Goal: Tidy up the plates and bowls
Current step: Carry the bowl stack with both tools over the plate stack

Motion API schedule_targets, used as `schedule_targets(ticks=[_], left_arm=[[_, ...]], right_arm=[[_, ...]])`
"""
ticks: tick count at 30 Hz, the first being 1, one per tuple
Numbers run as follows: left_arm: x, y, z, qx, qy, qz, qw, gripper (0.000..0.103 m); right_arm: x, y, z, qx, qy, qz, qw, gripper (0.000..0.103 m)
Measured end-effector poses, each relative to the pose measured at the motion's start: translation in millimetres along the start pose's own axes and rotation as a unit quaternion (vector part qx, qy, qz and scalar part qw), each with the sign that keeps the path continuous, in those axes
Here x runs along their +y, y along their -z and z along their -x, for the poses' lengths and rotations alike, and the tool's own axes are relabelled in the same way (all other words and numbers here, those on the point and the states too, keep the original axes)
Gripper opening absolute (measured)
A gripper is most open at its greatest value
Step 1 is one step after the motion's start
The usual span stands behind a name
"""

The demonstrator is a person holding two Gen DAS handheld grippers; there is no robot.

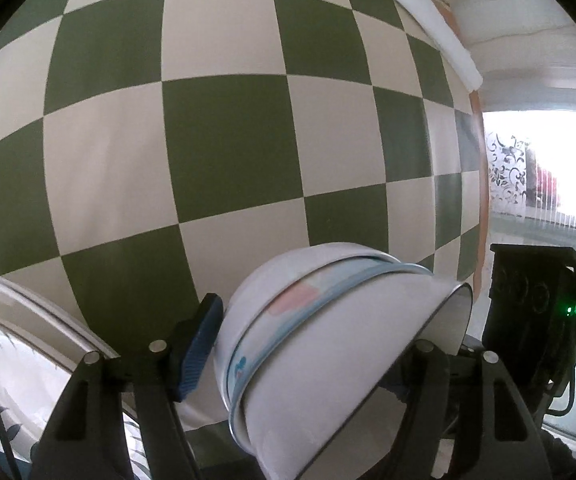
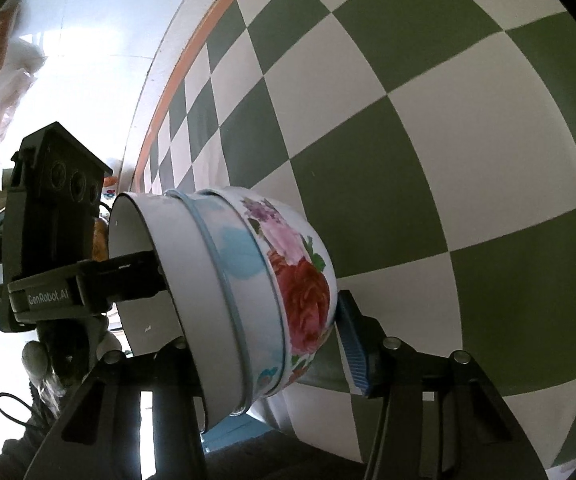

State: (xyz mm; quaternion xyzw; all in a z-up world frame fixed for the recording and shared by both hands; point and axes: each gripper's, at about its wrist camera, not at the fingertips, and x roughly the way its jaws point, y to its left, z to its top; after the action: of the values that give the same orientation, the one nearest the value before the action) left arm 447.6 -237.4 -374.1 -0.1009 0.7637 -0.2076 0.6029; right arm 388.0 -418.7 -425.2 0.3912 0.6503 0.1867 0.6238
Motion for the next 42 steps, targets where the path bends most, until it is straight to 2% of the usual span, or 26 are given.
schedule_targets(ticks=[9,19,31,37,42], left_arm=[[2,6,22,-0.019,-0.003,0.019,0.9996,0.068],[18,23,71,-0.048,-0.001,0.035,0.9983,0.068],[85,57,113,-0.055,-0.013,0.05,0.9971,0.068],[127,71,116,-0.052,-0.003,0.074,0.9959,0.068],[147,75,111,-0.049,0.008,0.092,0.9946,0.068]], right_arm=[[18,-15,5,0.024,0.001,0.013,1.0,0.051],[73,-16,3,0.028,0.001,0.051,0.998,0.05],[144,9,-59,0.048,-0.005,0.067,0.997,0.05],[160,24,-91,0.068,0.004,0.073,0.995,0.05],[169,29,-116,0.083,0.016,0.077,0.993,0.05]])
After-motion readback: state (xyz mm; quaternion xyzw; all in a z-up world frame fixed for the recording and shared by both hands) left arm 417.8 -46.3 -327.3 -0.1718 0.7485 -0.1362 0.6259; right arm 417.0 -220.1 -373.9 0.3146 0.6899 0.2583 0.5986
